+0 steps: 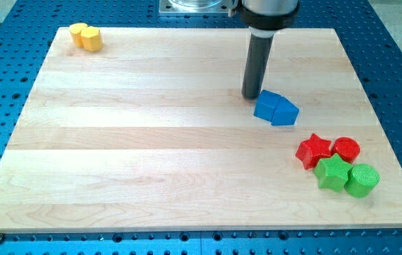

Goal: Move the blue blocks into the red blocks

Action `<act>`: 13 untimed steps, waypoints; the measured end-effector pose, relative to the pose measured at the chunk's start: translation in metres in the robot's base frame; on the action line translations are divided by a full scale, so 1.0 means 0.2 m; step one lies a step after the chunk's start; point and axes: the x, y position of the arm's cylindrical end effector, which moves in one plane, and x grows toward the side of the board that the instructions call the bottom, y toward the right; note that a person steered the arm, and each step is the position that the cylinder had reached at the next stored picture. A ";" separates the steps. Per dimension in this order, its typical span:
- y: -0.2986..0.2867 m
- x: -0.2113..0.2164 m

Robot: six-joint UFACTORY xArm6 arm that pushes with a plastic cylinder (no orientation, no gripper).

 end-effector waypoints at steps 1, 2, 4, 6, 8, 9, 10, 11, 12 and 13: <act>0.02 0.11; 0.04 0.35; 0.13 0.53; 0.20 0.36; 0.34 0.54; 0.35 0.38; 0.43 0.39; 0.44 0.51; 0.43 0.38; 0.18 0.22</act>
